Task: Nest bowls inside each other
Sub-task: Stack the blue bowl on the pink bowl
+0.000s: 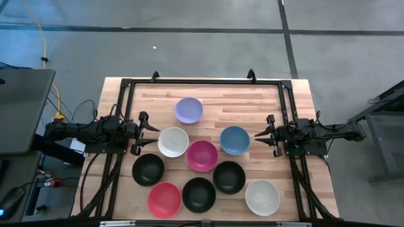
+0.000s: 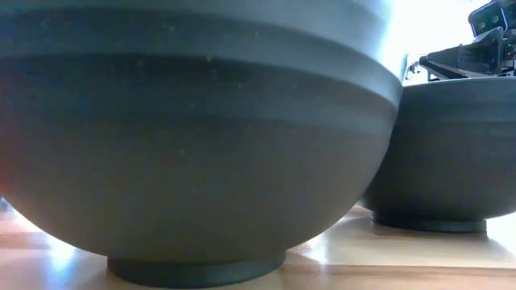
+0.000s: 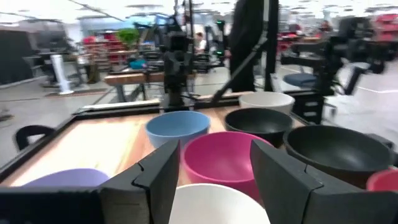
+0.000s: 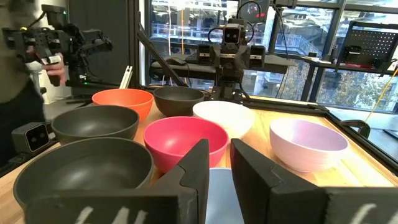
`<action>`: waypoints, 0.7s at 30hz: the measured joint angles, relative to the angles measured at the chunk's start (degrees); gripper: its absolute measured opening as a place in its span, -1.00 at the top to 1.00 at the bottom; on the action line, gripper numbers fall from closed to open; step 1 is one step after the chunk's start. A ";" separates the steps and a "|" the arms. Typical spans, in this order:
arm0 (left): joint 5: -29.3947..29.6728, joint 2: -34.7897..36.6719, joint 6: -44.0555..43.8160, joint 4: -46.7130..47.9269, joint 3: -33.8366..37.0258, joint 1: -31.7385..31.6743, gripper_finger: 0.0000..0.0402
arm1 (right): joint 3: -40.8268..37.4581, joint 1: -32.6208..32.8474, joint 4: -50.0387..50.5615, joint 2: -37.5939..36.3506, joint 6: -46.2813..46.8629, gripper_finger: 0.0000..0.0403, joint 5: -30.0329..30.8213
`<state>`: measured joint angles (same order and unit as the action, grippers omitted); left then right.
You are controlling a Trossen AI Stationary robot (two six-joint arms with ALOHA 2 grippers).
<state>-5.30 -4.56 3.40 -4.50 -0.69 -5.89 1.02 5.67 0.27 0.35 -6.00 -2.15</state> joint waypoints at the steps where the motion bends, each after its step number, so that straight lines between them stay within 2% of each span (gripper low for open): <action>1: 0.70 0.00 -1.03 0.01 -0.02 -0.01 0.08 | 0.00 0.00 0.00 0.01 0.00 0.71 0.00; 12: 0.82 0.00 -17.38 -0.72 -0.02 -0.04 0.08 | -0.02 0.00 -0.01 0.00 -0.03 0.71 0.00; 16: 0.90 0.00 -22.03 -4.47 0.00 -0.02 0.08 | -0.02 -0.01 -0.76 0.02 -4.18 0.71 -0.02; 21: 0.97 0.00 -25.24 -11.45 -0.02 -0.02 0.08 | -0.01 0.00 -4.38 -0.03 11.92 0.71 -0.04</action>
<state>-4.33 -4.56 -21.84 -15.95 -0.71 -5.91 1.00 5.67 -4.10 0.32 5.92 -2.20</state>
